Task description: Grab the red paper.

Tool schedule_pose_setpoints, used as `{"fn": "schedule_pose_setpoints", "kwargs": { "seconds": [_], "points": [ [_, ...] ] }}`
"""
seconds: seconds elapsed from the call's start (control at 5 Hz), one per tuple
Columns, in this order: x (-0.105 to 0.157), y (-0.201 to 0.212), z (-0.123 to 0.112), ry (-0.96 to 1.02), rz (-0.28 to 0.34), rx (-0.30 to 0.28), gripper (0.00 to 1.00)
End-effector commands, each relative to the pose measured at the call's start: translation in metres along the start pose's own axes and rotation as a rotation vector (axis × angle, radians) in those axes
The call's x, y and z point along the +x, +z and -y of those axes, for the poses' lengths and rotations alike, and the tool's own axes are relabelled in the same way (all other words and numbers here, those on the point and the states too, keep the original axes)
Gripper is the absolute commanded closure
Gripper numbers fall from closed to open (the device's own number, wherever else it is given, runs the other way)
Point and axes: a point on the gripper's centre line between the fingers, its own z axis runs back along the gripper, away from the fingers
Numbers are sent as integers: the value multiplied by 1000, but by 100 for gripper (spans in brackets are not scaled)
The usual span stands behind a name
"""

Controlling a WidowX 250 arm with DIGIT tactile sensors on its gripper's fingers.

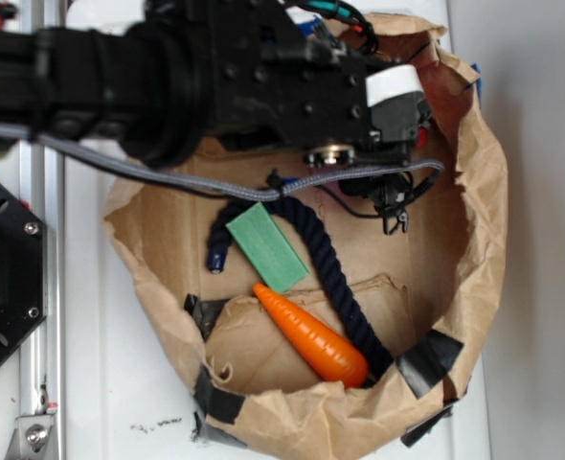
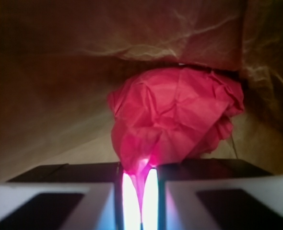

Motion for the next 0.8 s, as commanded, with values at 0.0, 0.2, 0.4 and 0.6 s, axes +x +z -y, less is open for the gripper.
{"fn": "schedule_pose_setpoints", "kwargs": {
  "seconds": [0.0,0.2,0.4,0.6],
  "points": [
    [-26,69,16,-43,-22,-140,100],
    [-35,90,30,-65,-138,-235,100],
    [-38,101,34,-106,-274,-300,100],
    [-35,106,31,-175,-378,-395,100]
  ]
}}
